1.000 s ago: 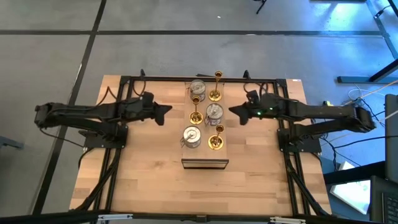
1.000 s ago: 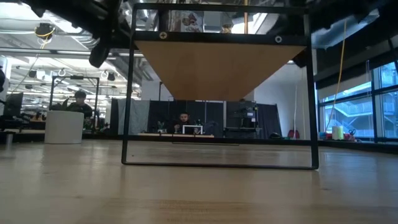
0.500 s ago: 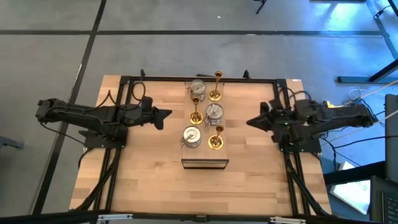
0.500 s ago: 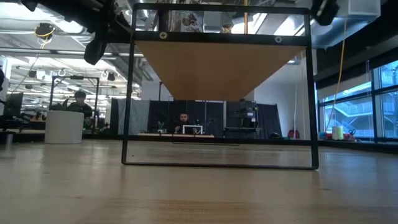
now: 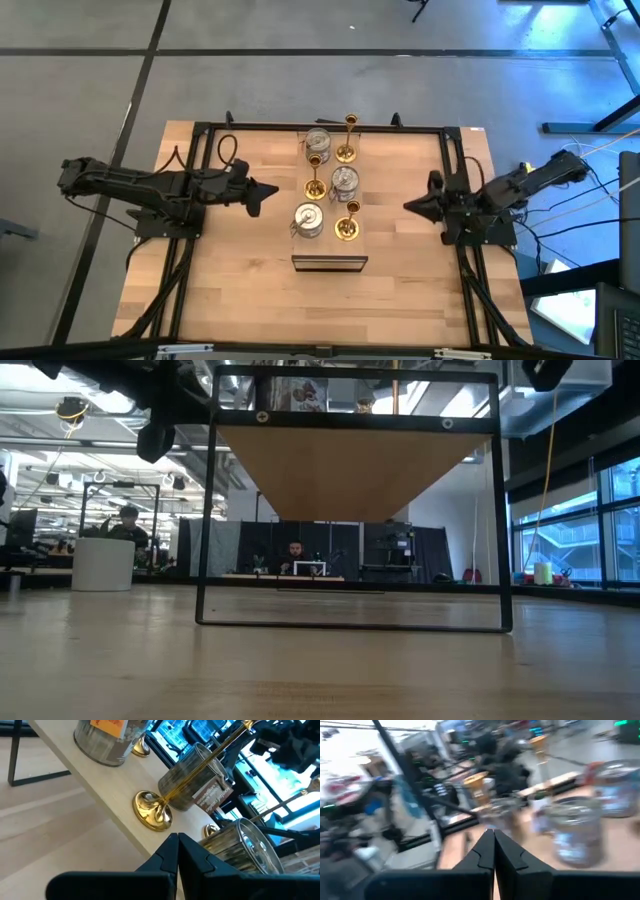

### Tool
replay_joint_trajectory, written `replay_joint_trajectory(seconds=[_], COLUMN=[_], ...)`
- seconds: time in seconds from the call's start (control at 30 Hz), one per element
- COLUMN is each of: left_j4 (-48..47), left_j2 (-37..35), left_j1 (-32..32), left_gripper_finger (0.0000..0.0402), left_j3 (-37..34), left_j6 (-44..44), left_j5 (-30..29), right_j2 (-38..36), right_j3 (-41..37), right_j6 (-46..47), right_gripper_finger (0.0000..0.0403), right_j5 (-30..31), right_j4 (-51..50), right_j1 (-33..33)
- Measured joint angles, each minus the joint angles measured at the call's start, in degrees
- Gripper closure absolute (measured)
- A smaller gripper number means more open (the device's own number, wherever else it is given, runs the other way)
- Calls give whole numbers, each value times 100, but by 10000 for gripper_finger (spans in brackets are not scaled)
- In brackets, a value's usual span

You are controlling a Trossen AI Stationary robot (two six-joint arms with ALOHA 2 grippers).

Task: Pick & Place candle stick holders
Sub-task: Return to Home Position

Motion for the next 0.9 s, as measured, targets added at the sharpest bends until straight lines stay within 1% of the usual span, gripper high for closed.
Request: replay_joint_trajectory(seconds=[0.1, 0.17, 0.23, 0.37, 0.43, 0.6, 0.77, 0.9], left_j4=[15, 35, 33, 37, 34, 0, 0, 0], left_j2=[0, 0, 0, -11, -11, -11, -11, -11], left_j1=[-41, -84, -128, -214, -234, -294, -364, -425], left_gripper_finger=[400, 400, 400, 400, 400, 400, 400, 400], left_j3=[0, 0, 0, 0, 0, 0, 0, 0], left_j6=[-30, -30, -24, 7, 46, 95, 73, 43], left_j5=[-1, 2, 4, 4, 38, 42, 43, 41], right_j2=[70, 141, 217, 339, 354, 183, -169, -608], right_j3=[-388, -766, -1138, -1721, -1947, -2428, -2794, -3046], right_j6=[67, 187, 302, 385, 386, 387, 434, 407], right_gripper_finger=[403, 403, 403, 403, 403, 403, 403, 403], right_j5=[-444, -574, -519, -75, 16, 12, -15, -135], right_j4=[792, 1512, 2159, 3105, 3292, 3773, 3817, 3706], right_j1=[95, 185, 301, 540, 592, 518, 273, 20])
